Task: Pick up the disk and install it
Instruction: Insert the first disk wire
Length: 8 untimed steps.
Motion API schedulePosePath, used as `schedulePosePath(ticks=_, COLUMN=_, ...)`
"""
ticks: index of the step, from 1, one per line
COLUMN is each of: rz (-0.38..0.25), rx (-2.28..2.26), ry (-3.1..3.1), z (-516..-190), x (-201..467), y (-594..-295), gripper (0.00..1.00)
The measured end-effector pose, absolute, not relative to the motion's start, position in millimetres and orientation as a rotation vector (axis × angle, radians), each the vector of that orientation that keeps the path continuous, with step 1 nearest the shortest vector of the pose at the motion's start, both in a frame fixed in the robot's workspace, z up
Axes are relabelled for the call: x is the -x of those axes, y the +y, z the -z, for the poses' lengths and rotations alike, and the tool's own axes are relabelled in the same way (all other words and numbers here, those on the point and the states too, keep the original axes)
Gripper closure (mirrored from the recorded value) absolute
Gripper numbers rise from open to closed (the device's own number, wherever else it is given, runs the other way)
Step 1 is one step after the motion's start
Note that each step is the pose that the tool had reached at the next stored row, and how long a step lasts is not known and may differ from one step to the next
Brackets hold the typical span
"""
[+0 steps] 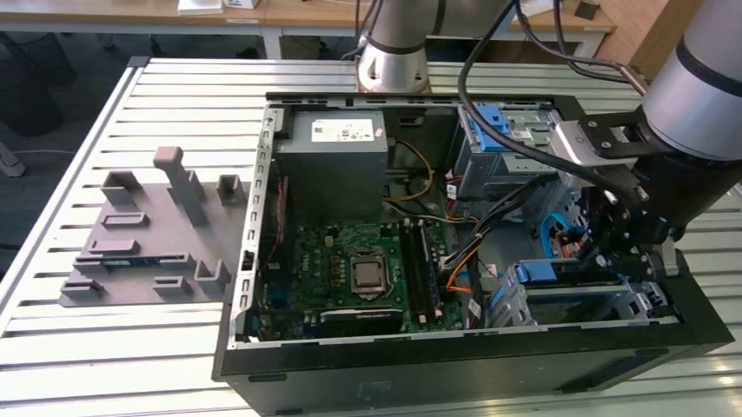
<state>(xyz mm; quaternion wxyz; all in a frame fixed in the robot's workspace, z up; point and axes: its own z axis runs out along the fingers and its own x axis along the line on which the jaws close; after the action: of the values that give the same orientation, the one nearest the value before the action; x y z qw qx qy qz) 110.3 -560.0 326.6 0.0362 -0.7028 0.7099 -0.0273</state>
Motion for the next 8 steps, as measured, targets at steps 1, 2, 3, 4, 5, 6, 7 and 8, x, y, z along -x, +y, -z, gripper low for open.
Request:
schedulePosePath(ticks=1, rz=0.082, rx=2.158, ry=2.180, z=-325.9, x=-110.2, y=-560.0, gripper=0.83)
schedulePosePath(ticks=2, rz=0.082, rx=2.158, ry=2.180, z=-325.9, x=-110.2, y=-560.0, gripper=0.83)
schedulePosePath(ticks=3, rz=0.083, rx=2.158, ry=2.180, z=-326.4, x=-110.3, y=-560.0, gripper=0.77)
schedulePosePath(ticks=4, rz=0.084, rx=2.159, ry=2.180, z=-327.3, x=-110.3, y=-560.1, gripper=0.77)
schedulePosePath(ticks=5, rz=0.083, rx=2.158, ry=2.180, z=-328.5, x=-110.3, y=-560.0, gripper=0.77)
schedulePosePath(ticks=6, rz=0.083, rx=2.159, ry=2.180, z=-329.7, x=-110.3, y=-560.0, gripper=0.77)
schedulePosePath(ticks=7, rz=0.084, rx=2.159, ry=2.180, z=-331.0, x=-110.3, y=-560.0, gripper=0.77)
schedulePosePath(ticks=8, rz=0.084, rx=2.159, ry=2.180, z=-332.5, x=-110.3, y=-560.0, gripper=0.77)
